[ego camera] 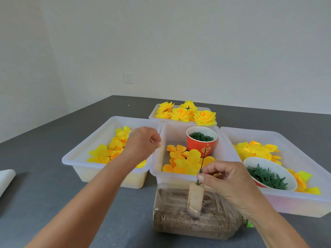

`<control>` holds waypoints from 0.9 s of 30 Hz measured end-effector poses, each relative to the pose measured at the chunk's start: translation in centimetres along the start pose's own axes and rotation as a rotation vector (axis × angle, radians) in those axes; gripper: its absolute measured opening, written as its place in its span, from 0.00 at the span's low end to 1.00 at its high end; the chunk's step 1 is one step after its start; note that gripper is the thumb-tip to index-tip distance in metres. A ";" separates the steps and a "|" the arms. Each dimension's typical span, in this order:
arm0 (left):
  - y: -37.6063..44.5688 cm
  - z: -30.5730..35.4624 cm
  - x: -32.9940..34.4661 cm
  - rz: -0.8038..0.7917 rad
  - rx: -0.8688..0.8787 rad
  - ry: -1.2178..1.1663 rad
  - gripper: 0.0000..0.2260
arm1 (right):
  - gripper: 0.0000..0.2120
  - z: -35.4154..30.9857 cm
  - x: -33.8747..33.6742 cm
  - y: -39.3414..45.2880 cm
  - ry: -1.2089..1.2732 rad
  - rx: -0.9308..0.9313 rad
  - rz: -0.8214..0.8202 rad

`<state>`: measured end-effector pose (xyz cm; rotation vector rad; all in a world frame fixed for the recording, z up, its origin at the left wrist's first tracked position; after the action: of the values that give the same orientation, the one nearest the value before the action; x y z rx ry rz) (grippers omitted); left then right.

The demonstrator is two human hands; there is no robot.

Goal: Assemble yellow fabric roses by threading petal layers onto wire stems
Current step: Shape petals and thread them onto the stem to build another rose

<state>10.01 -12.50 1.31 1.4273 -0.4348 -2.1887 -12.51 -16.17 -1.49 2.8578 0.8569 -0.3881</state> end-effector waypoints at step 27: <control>2.4 -9.1 -3.9 0.081 -0.422 -0.259 0.11 | 0.05 -0.1 0.0 0.0 0.066 0.059 -0.097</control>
<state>20.17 -12.30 1.77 0.8937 -0.1017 -2.2373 -12.50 -16.11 -1.36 2.9055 1.0160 -0.3366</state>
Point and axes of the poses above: each hand's wrist, its own y-axis towards the middle knuckle, its own x-axis out of the palm, z = x × y, the point moved 4 cm from there along y, towards the middle knuckle, and after that the axes turned 13 degrees about x, right-handed, at the moved point
